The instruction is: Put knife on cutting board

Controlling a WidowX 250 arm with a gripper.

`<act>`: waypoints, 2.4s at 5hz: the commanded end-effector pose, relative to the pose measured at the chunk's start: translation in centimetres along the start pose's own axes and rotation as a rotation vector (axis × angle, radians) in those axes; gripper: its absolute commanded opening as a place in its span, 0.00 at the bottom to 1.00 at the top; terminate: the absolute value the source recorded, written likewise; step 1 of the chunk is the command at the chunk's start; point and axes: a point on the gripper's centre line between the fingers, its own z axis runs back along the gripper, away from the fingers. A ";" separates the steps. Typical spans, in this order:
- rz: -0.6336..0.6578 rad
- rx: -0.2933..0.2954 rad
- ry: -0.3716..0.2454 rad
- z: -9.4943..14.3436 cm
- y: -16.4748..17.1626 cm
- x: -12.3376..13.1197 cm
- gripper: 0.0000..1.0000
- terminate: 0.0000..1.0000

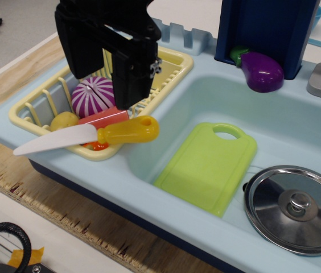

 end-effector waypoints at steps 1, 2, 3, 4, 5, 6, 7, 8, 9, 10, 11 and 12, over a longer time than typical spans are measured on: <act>0.000 0.000 0.000 0.0 0.0 0.0 1.00 0.00; -0.062 -0.023 -0.002 -1.5 0.0 0.0 1.00 0.00; -0.088 -0.034 -0.018 -2.5 0.0 0.1 1.00 0.00; -0.087 -0.024 -0.048 -3.3 0.2 0.0 1.00 0.00; -0.096 -0.039 -0.044 -4.0 0.2 0.0 1.00 0.00; -0.117 -0.059 -0.041 -4.9 0.1 -0.1 1.00 0.00; -0.138 -0.067 -0.049 -6.1 -0.1 0.2 1.00 0.00; -0.183 -0.070 -0.051 -7.0 0.2 0.9 0.00 0.00; -0.194 -0.072 -0.056 -7.1 0.4 1.4 0.00 0.00; -0.185 -0.055 -0.078 -6.4 0.2 2.1 0.00 0.00; -0.157 -0.048 -0.094 -5.4 -0.2 2.7 0.00 0.00; -0.114 -0.042 -0.126 -4.5 -0.2 3.0 0.00 0.00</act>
